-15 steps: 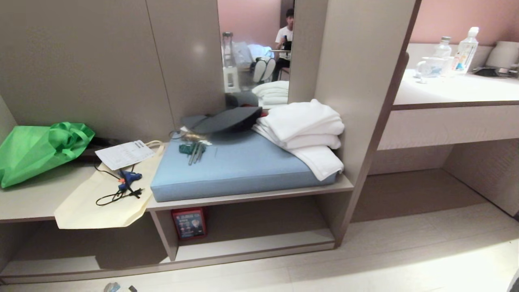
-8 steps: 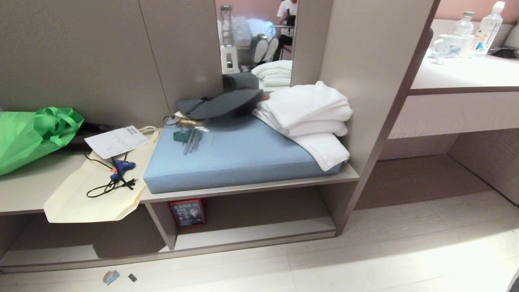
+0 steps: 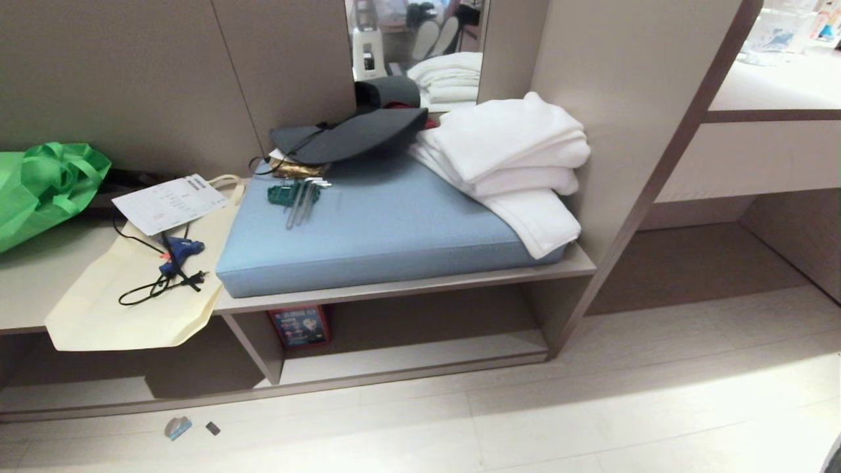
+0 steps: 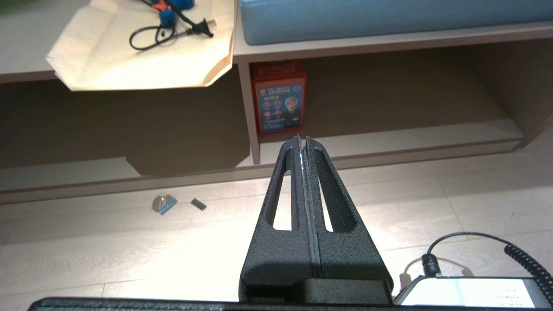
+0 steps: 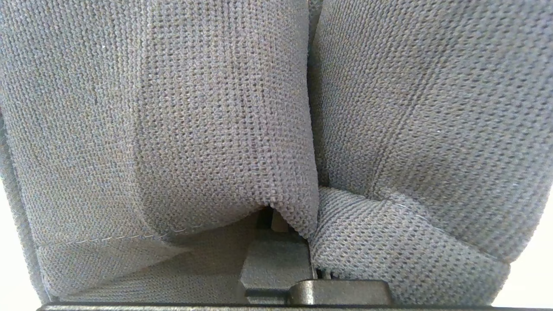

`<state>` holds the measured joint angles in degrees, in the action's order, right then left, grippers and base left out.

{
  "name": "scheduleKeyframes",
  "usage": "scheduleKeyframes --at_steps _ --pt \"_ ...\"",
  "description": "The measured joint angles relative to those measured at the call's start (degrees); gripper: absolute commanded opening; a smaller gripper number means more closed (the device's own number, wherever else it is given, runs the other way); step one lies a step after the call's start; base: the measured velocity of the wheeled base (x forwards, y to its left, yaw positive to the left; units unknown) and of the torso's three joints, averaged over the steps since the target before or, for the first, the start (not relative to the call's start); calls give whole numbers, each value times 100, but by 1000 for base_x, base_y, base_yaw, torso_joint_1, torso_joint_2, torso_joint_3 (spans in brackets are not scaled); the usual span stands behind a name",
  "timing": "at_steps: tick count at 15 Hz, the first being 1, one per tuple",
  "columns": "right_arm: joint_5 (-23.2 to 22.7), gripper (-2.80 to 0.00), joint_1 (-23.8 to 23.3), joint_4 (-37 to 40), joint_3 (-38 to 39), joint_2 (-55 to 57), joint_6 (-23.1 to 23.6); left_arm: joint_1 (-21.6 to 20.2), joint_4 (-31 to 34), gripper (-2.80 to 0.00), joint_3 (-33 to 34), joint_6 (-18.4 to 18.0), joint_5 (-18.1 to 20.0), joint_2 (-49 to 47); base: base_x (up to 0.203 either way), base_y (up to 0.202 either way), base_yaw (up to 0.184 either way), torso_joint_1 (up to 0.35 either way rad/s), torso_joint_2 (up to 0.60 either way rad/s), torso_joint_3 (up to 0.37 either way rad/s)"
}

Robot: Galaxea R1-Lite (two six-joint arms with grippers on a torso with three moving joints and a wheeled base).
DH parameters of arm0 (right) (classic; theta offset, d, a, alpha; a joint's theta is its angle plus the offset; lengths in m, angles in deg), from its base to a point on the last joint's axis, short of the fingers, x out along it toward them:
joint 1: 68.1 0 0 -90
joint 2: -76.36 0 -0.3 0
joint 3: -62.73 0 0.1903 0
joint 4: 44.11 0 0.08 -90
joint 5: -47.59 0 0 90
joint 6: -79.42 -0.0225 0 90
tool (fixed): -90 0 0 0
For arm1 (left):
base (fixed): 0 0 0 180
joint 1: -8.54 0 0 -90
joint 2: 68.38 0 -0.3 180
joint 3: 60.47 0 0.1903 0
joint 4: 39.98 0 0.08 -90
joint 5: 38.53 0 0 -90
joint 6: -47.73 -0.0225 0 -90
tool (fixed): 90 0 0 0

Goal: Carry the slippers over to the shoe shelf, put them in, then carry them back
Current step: Place the slippers into the shoe cabinet

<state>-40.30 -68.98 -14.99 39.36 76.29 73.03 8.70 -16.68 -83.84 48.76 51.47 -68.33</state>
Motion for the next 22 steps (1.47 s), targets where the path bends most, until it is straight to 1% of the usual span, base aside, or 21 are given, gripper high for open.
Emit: scheduleKeyframes --at_steps 22 --pt "0 -280 0 0 0 0 -2 0 -2 -280 0 0 0 0 0 0 0 4 2 -198"
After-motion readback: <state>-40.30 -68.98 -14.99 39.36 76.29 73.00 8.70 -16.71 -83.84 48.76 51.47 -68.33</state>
